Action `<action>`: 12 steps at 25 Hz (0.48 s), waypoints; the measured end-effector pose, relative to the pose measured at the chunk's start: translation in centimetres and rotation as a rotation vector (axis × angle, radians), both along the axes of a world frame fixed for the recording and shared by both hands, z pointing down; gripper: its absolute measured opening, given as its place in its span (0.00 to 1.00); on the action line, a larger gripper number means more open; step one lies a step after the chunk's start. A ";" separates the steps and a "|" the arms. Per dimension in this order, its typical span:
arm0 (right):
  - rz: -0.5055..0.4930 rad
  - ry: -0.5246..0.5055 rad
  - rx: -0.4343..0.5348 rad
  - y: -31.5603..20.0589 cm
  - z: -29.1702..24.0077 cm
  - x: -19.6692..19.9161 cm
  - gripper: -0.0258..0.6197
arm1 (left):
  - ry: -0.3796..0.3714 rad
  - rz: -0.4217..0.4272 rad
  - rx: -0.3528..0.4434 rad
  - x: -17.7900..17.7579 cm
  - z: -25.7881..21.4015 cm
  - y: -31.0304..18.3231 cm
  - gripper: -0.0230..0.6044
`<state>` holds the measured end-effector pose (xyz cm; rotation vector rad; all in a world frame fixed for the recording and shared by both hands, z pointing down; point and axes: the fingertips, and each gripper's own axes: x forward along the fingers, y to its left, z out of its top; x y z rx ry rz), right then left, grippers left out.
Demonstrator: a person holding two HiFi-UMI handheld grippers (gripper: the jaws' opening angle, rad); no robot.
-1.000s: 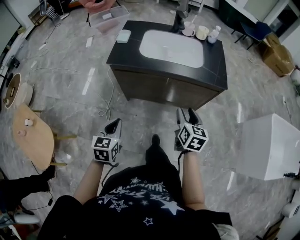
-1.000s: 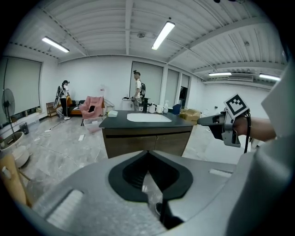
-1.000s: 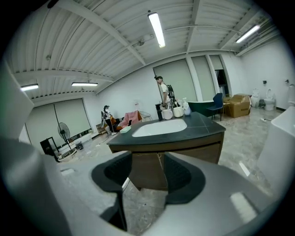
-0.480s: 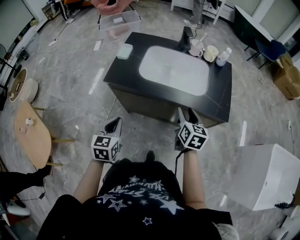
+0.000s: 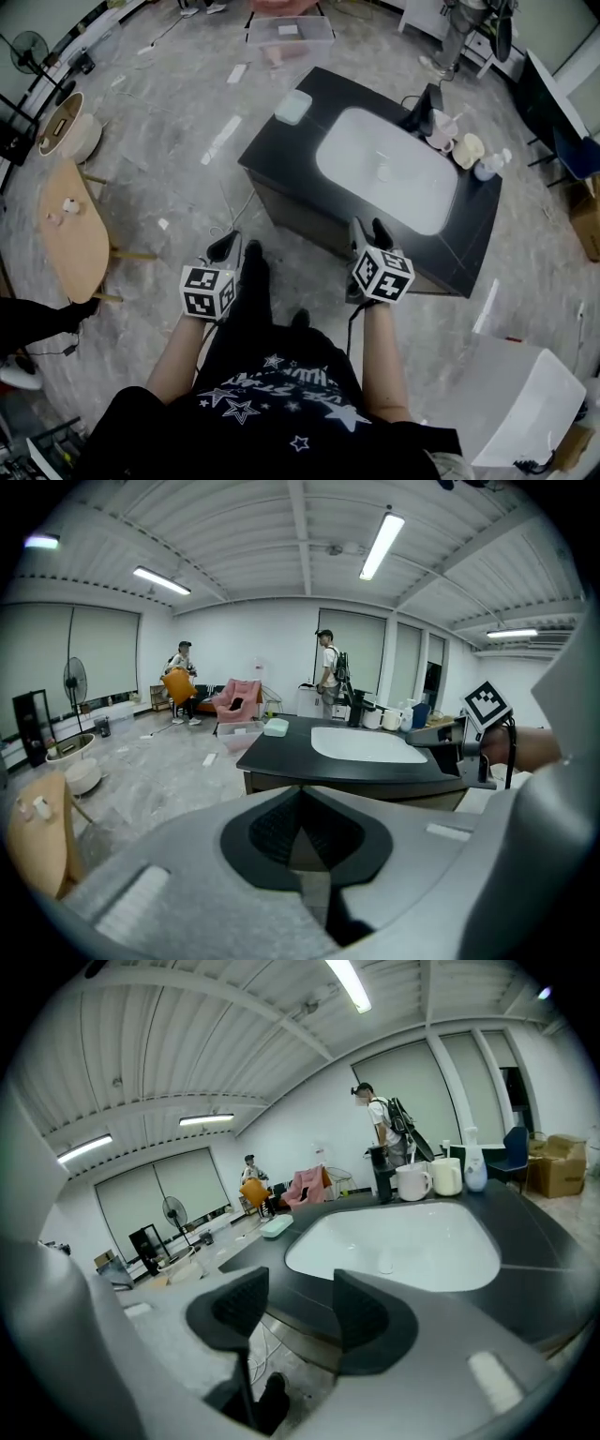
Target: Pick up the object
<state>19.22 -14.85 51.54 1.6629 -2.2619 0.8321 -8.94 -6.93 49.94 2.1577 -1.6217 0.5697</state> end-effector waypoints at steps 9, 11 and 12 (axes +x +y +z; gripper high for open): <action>0.020 0.030 -0.024 -7.9 0.9 -3.6 0.38 | 0.028 0.021 -0.006 -3.7 1.4 -10.0 0.05; 0.028 0.038 -0.028 -10.2 1.1 -4.7 0.38 | 0.033 0.033 0.002 -4.7 1.5 -13.3 0.05; 0.032 0.041 -0.031 -11.5 1.2 -5.3 0.38 | 0.036 0.041 0.005 -5.1 1.5 -14.9 0.05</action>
